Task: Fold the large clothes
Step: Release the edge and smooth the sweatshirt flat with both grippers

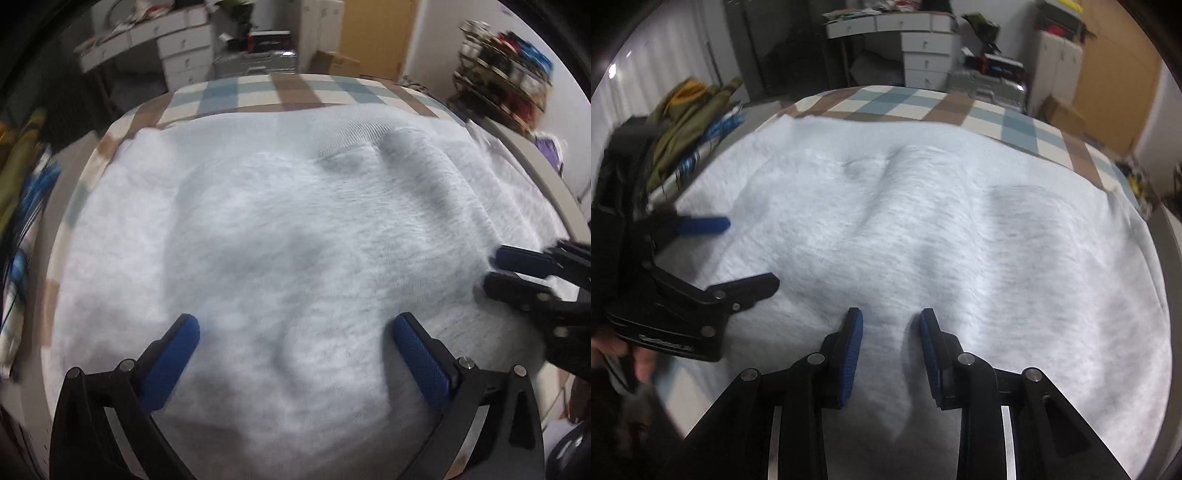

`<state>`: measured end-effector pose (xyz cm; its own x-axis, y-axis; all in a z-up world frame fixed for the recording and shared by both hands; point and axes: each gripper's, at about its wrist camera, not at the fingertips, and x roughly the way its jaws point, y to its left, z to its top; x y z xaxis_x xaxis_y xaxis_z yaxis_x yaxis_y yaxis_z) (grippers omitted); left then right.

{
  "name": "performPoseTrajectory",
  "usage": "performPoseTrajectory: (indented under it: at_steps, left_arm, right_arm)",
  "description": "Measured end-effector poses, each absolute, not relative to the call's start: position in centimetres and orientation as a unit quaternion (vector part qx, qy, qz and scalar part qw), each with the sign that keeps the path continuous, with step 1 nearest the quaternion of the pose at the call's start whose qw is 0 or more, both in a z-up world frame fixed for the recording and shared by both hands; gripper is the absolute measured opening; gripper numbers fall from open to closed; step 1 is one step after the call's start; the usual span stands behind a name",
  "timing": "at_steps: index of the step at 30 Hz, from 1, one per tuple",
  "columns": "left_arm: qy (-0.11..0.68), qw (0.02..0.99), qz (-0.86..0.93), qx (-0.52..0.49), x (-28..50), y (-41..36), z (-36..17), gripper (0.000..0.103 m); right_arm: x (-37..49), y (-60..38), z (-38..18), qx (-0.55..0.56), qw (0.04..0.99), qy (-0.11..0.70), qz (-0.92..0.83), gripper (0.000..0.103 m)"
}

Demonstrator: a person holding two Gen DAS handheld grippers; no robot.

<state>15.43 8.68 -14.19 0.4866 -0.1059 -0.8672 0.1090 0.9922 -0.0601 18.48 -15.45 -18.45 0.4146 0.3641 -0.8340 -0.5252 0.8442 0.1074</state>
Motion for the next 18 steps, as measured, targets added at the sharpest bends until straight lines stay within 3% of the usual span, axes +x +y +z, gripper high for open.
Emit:
performPoseTrajectory:
  at_steps: [6, 14, 18]
  left_arm:
    - [0.491, 0.870, -0.050, 0.003, 14.7, 9.0, -14.6, 0.102]
    - [0.475, 0.879, -0.052, -0.009, 15.6, 8.7, -16.6, 0.103]
    - [0.474, 0.879, -0.052, -0.010, 15.7, 8.6, -16.8, 0.103]
  right_arm:
    - [13.1, -19.3, -14.4, -0.060, 0.857, 0.421, 0.292, 0.038]
    - [12.2, -15.7, -20.4, -0.067, 0.856, 0.435, 0.270, 0.041]
    - [12.1, -15.7, -19.8, -0.065, 0.853, 0.445, 0.267, 0.042]
